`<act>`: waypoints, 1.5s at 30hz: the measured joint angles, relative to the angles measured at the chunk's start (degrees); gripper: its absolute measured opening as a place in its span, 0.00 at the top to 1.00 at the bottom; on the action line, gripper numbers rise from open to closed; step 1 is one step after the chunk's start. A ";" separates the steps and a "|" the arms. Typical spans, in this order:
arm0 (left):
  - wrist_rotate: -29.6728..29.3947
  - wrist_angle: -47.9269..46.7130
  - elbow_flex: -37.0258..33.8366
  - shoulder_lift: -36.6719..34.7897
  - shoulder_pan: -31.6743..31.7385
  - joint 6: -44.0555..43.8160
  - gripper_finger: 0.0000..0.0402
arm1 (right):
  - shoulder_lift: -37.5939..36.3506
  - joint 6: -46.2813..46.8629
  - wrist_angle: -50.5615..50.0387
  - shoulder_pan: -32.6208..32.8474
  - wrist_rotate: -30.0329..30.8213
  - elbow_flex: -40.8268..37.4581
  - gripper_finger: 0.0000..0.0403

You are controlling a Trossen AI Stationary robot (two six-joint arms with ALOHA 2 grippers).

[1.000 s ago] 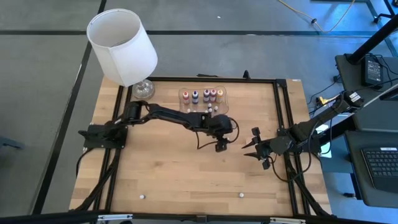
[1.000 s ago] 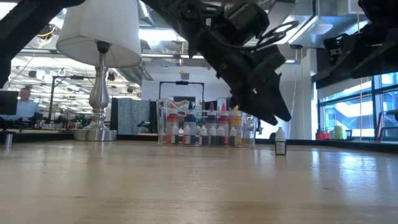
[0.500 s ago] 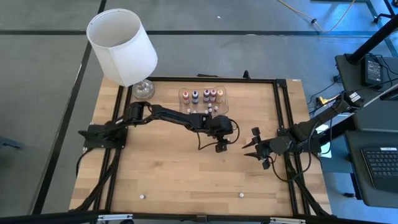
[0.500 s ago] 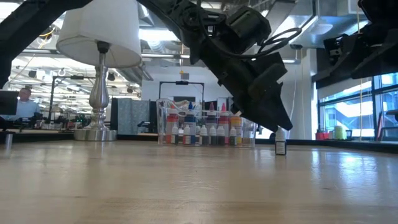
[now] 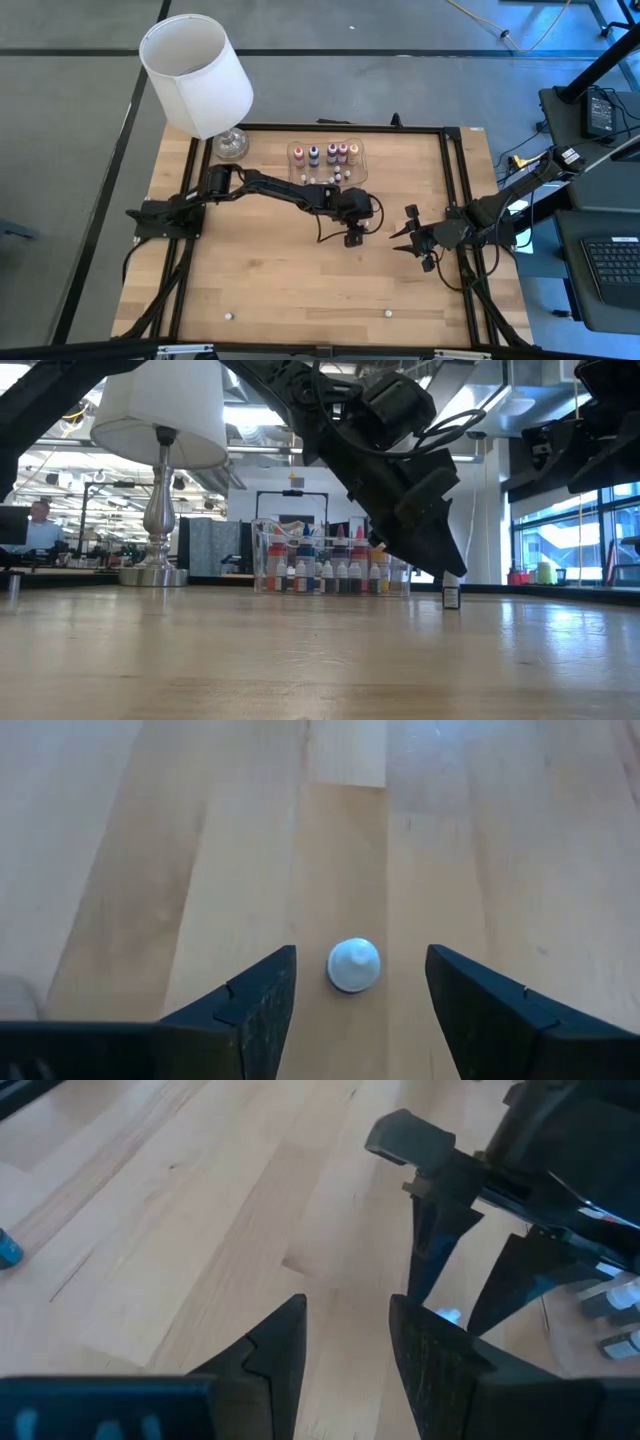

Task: Pick & Place food coloring
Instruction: Put the top small purple food coloring bottle into the transparent bin

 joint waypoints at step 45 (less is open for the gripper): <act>-2.65 0.31 -0.13 -1.46 -0.82 2.56 0.86 | 0.00 0.02 -0.50 0.02 0.02 0.00 0.63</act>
